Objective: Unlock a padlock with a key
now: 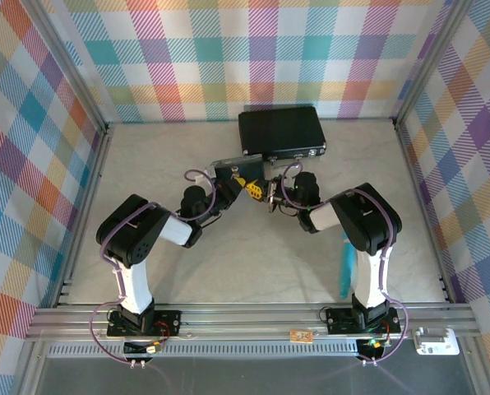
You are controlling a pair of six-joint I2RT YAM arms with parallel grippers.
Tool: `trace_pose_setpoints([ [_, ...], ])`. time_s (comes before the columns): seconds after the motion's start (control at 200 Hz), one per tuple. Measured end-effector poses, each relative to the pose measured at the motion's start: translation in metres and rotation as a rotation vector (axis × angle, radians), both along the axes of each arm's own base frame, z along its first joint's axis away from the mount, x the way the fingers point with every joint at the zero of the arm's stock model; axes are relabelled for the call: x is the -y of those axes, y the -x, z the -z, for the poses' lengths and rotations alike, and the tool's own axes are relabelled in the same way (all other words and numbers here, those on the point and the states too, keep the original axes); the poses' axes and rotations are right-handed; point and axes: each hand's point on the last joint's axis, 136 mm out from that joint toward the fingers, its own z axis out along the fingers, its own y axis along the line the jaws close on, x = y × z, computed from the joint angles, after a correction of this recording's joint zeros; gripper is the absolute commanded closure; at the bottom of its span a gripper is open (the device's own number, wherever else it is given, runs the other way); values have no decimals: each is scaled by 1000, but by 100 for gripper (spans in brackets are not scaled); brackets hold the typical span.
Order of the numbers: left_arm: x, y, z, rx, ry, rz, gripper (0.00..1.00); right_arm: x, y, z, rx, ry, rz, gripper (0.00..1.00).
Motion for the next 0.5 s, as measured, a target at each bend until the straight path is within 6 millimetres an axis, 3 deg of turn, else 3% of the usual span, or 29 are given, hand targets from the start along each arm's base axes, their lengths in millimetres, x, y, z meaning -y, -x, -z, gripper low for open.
trace_pose_setpoints([
  [0.185,-2,-1,1,-5,1,-15,100,-2,0,2,-7,-11,6,100],
  [0.355,-3,4,12,-52,-27,-8,100,-1,5,17,24,23,-18,100],
  [0.5,0,20,29,-135,-103,24,100,3,21,35,93,106,-62,88],
])
